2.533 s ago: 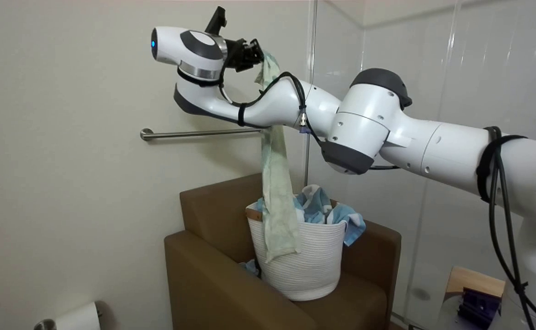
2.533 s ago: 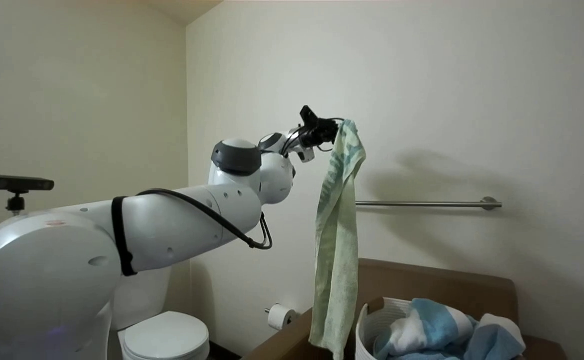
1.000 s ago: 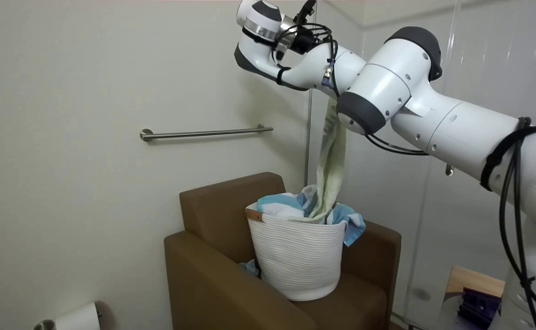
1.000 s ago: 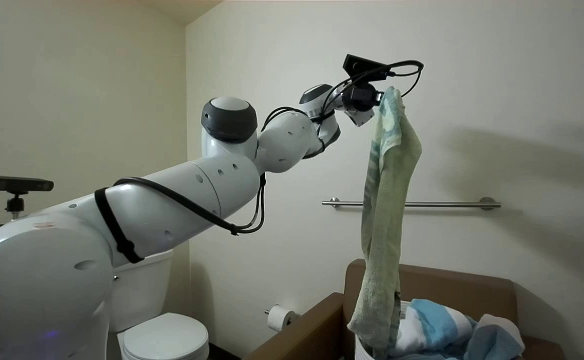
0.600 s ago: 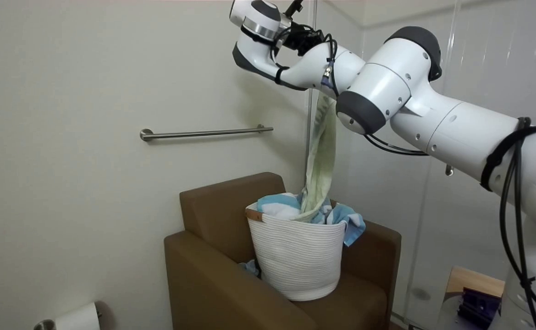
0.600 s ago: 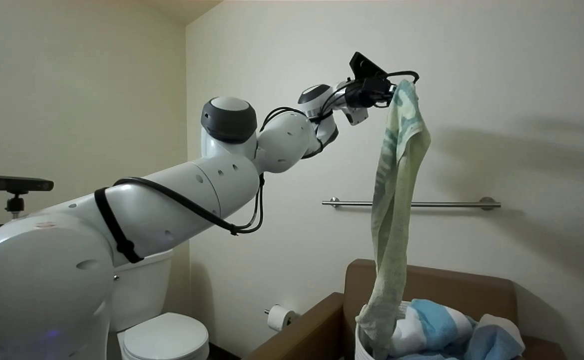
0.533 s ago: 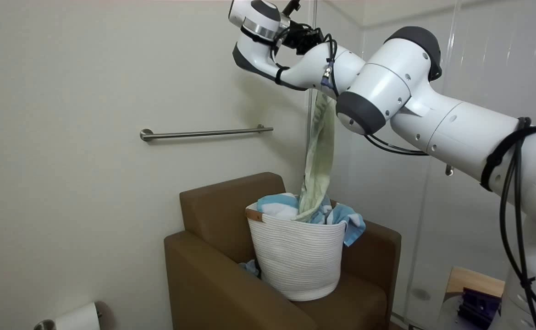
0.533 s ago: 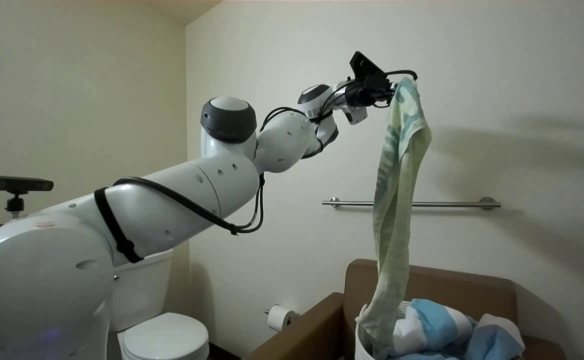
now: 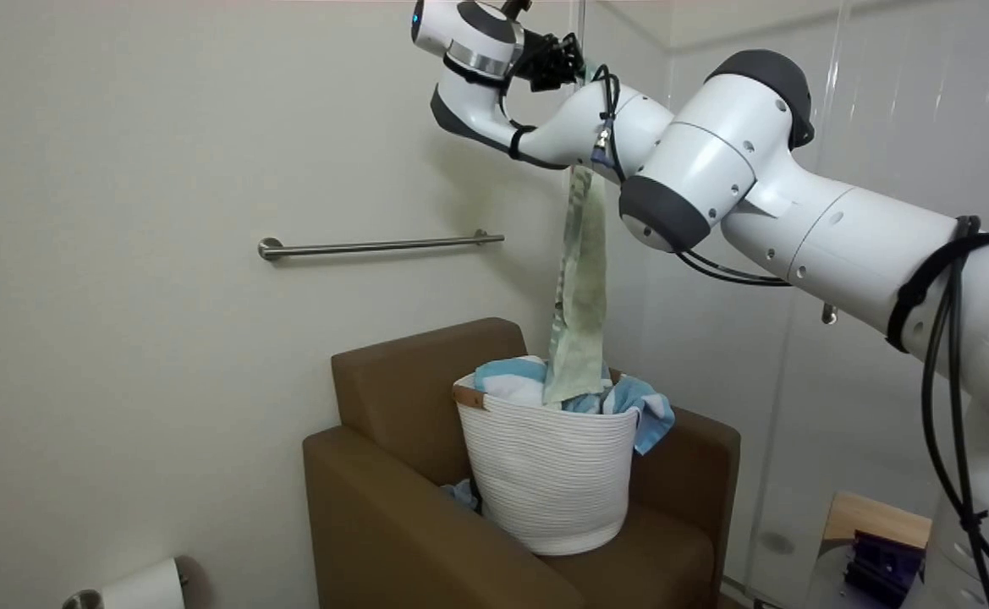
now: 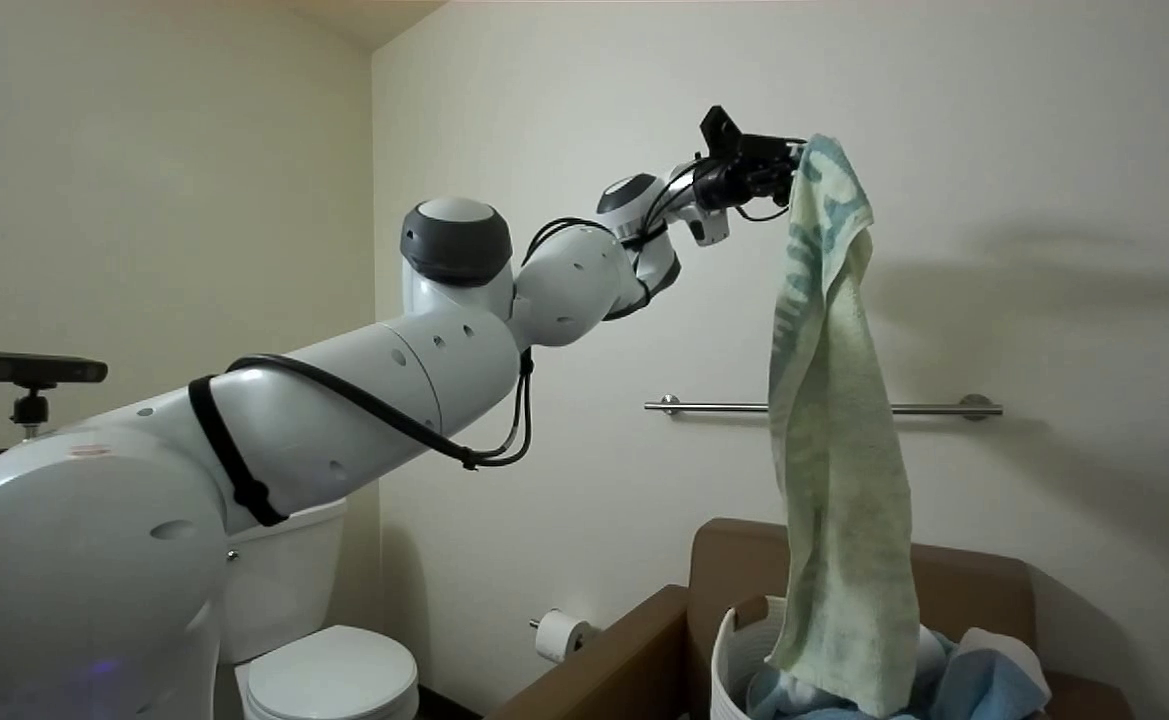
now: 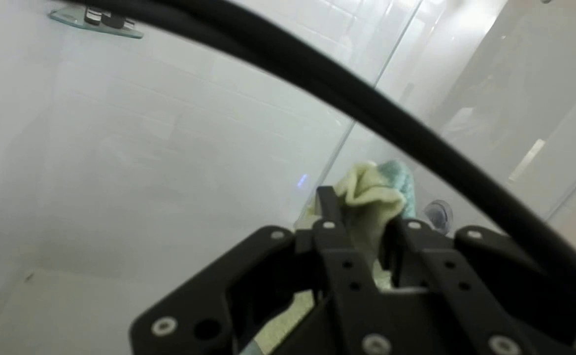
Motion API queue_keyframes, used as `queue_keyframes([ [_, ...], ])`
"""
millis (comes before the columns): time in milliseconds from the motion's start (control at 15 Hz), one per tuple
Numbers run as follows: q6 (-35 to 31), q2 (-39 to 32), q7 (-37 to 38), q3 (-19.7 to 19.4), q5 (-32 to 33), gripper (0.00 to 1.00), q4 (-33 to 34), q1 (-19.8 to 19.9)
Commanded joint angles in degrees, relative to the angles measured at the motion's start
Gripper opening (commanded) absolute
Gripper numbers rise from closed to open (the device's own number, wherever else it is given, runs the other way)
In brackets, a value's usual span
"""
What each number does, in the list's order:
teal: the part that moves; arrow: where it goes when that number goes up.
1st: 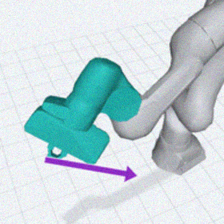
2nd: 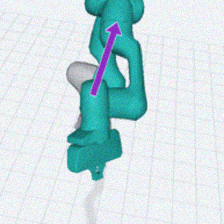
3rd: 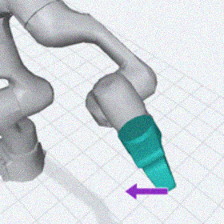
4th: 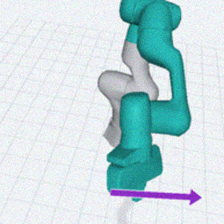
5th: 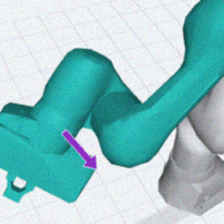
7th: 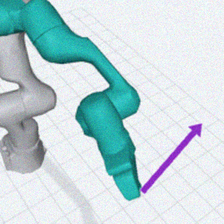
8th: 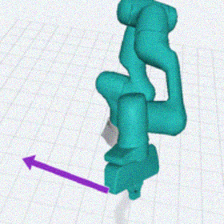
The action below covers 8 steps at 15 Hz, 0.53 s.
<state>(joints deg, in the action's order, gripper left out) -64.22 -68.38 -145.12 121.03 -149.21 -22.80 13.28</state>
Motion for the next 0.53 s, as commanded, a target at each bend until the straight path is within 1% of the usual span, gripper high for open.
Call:
queue_keyframes([
  [0, -2.98, 0.36, -3.58, -0.56, 0.00, 0.52, -1.80, 1.16],
  [200, -5.09, 0.23, -4.52, -1.08, 0.00, 0.72, -1.76, 0.88],
  [467, -9.58, 0.12, -6.81, 0.12, 0.00, 0.98, -1.65, 0.33],
])
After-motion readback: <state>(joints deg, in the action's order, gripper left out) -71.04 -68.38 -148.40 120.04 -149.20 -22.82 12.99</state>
